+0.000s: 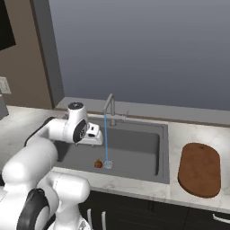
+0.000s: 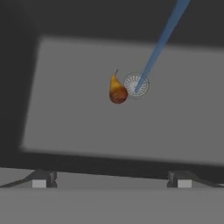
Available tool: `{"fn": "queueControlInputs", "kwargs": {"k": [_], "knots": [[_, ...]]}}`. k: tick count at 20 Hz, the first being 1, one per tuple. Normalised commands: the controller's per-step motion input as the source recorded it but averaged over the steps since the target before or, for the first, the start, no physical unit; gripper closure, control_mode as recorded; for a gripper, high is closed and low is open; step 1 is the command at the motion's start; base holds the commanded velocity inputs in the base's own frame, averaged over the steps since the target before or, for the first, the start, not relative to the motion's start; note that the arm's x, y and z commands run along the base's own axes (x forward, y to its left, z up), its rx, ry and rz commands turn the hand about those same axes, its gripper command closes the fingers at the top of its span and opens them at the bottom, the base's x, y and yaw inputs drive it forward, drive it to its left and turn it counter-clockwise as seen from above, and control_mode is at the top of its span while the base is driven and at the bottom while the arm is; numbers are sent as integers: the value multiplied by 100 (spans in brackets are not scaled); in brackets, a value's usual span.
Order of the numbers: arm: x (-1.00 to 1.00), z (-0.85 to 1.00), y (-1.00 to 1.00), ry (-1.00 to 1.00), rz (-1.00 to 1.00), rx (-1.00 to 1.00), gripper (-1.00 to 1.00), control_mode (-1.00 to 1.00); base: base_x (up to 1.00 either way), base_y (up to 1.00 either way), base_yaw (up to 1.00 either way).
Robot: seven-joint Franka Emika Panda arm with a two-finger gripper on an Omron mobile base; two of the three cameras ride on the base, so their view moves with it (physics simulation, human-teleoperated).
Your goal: Pick the pear from the sink and place it on the cutting board to airdry. Then turn off the sink faucet.
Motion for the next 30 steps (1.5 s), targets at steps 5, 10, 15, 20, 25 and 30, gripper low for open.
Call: {"fn": "queueControlInputs", "kwargs": {"k": [5, 10, 15, 20, 25, 30], "knots": [[15, -31, 0, 2, 0, 0, -100, -100, 0, 0, 0], [17, -31, 0, 0, 0, 0, -100, -100, 0, 0, 0], [13, -25, 0, 0, 0, 0, -100, -100, 0, 0, 0], [11, -25, 0, 0, 0, 0, -100, -100, 0, 0, 0], [5, -21, 0, 0, 0, 0, -100, -100, 0, 0, 0], [2, -20, -1, 0, 0, 0, -100, -100, 0, 0, 0]]}}
